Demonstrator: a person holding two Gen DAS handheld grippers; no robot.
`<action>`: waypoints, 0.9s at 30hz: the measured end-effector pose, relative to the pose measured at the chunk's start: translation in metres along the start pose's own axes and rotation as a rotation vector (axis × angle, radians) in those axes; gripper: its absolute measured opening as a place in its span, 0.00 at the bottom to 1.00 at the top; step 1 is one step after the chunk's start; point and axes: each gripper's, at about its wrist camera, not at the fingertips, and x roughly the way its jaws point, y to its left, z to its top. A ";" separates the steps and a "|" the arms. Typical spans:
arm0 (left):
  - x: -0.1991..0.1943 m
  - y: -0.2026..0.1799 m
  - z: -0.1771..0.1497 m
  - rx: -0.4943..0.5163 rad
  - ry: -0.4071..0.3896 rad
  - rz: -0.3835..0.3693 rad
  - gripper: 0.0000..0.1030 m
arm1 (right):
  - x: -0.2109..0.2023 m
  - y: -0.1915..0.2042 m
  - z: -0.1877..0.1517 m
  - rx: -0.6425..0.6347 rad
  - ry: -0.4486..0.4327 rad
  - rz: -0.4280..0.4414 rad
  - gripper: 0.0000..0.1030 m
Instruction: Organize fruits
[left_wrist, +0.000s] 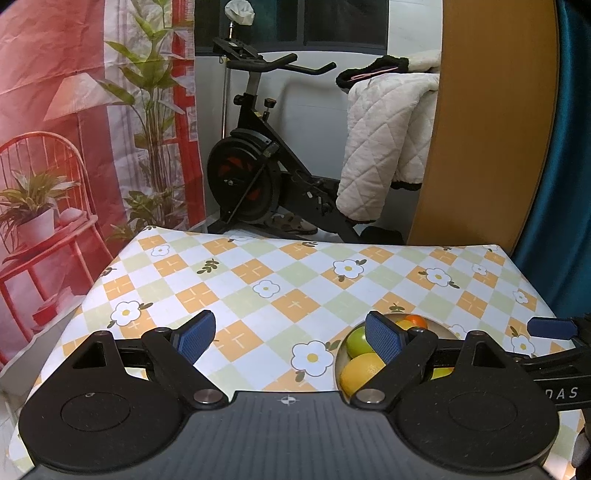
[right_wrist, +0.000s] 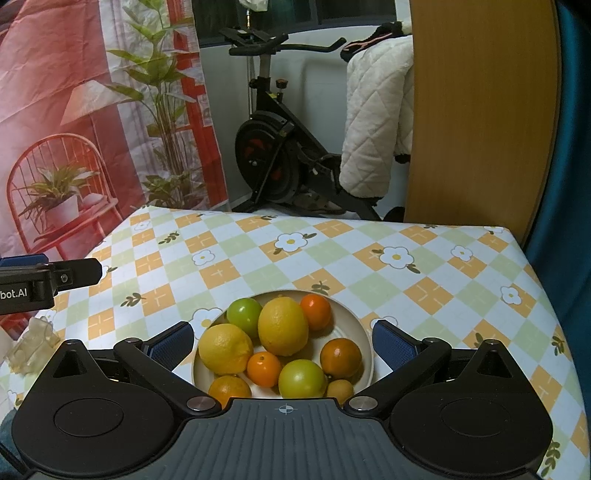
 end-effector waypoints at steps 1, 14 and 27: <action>0.000 0.000 0.000 0.000 0.000 -0.001 0.87 | 0.000 0.000 0.000 0.001 0.001 -0.001 0.99; 0.001 -0.001 -0.003 0.005 0.025 -0.013 0.87 | 0.003 -0.001 -0.003 0.006 0.008 -0.004 0.99; 0.004 0.000 -0.005 -0.004 0.052 -0.020 0.89 | 0.005 -0.001 -0.007 0.009 0.021 -0.006 0.99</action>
